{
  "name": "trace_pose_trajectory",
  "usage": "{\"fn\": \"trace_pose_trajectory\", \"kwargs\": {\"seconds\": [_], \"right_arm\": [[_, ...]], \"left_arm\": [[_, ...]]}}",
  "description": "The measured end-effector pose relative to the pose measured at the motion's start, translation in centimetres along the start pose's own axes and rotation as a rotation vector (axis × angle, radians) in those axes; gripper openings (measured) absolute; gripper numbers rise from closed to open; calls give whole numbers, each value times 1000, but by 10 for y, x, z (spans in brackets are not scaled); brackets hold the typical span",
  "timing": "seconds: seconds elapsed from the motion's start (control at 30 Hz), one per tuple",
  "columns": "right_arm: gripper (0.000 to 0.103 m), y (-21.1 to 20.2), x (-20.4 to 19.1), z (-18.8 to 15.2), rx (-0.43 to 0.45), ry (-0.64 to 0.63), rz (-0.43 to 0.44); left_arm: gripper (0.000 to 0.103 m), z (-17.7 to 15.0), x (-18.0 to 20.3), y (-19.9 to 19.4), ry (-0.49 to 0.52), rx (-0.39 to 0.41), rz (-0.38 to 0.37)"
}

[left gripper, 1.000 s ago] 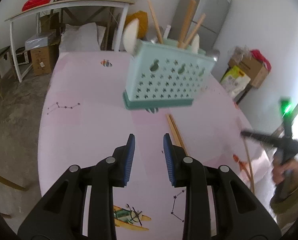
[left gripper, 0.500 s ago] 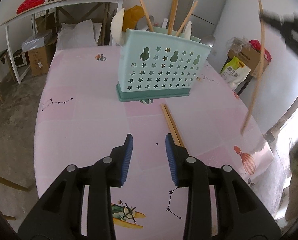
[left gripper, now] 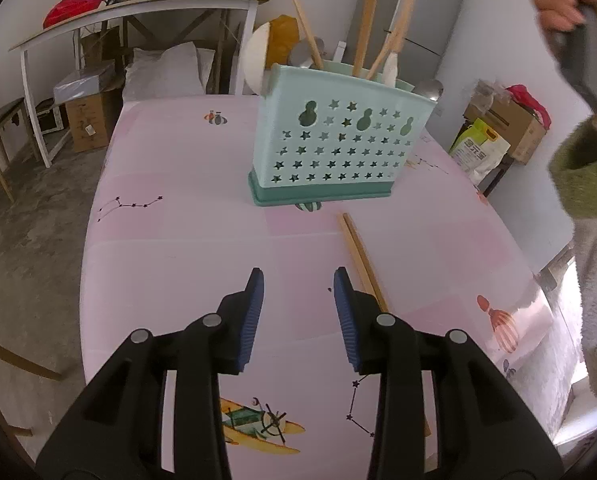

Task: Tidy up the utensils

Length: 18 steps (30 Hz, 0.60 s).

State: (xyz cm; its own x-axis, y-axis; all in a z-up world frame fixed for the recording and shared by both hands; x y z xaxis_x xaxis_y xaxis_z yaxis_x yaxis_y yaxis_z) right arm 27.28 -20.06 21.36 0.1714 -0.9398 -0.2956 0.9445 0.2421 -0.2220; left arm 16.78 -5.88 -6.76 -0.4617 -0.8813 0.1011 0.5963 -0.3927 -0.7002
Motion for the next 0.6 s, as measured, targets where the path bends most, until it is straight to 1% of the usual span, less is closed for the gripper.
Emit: {"fn": "trace_pose_trajectory", "kwargs": {"seconds": [0.07, 0.17, 0.23, 0.37, 0.4, 0.43, 0.47, 0.53, 0.6], "right_arm": [[7, 13, 2, -9, -10, -14, -15], [7, 33, 7, -32, -34, -47, -36], [7, 44, 15, -56, -69, -78, -65], [8, 61, 29, -92, -195, -92, -92], [11, 62, 33, -96, -210, -95, -99], [16, 62, 37, -98, -222, -97, -106], [33, 60, 40, -97, -221, -95, -114], [46, 47, 47, -91, -188, -72, -121], [48, 30, 51, -80, -150, -47, -123]], "left_arm": [[35, 0, -2, 0, -4, -1, 3], [36, -1, -6, -1, -9, 1, 7], [37, -1, -9, -1, -14, 2, 8], [38, -3, -12, 1, -18, -4, 4], [38, -3, -13, 2, -18, -5, 2], [39, -3, -12, 3, -19, -5, -1], [39, -3, -12, 4, -20, -6, -3], [42, -2, -10, 6, -20, -8, -7], [43, -2, -8, 7, -18, -10, -12]]}}
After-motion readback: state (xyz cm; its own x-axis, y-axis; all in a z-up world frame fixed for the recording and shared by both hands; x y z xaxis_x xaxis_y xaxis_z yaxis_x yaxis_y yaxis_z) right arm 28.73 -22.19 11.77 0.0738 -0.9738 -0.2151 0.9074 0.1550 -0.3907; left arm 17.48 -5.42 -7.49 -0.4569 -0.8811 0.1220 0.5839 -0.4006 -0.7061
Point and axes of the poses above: each gripper's, at about its wrist camera, not at the fingertips, and y roughly the way its jaws point, x to its right, z to its top, the point moved 7 cm from there along y, roughly the way its jaws point, and after that the axes turned 9 degrees about y, right-handed, at the moved point
